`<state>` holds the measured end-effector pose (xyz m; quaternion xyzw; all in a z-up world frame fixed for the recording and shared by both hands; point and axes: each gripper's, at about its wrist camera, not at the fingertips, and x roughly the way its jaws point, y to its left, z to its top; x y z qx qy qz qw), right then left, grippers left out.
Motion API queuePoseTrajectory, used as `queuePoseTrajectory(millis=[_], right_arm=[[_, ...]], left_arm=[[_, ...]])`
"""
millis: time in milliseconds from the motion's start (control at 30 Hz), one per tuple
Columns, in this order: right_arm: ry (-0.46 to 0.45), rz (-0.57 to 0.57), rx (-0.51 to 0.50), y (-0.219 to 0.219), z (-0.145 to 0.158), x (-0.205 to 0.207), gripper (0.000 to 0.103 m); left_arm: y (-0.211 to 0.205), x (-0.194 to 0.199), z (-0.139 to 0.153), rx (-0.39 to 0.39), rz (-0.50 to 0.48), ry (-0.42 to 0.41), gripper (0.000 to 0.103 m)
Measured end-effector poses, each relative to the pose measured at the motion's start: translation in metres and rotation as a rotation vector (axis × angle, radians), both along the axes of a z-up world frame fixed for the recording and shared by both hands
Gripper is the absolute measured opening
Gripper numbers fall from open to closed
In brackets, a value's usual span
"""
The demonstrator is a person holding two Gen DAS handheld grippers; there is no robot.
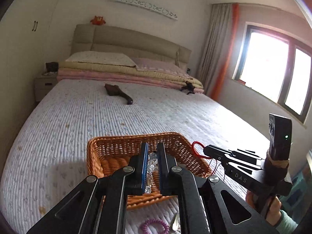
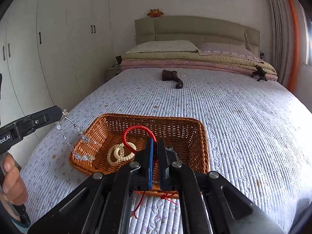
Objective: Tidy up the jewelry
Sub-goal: 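Carry both items into the wicker basket and open both tools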
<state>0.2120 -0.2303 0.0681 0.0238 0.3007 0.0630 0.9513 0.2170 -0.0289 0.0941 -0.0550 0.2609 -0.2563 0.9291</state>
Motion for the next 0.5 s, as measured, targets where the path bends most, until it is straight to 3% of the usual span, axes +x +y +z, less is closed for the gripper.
queuePoseTrajectory(millis=[200, 500], right_arm=[[0.196, -0.024, 0.052, 0.001, -0.040, 0.073, 0.005], [0.352, -0.043, 0.083, 0.000, -0.072, 0.111, 0.006]], left_arm=[[-0.022, 0.054, -0.030, 0.046, 0.038, 0.059, 0.009], [-0.038, 0.084, -0.078, 0.154, 0.076, 0.164, 0.009]])
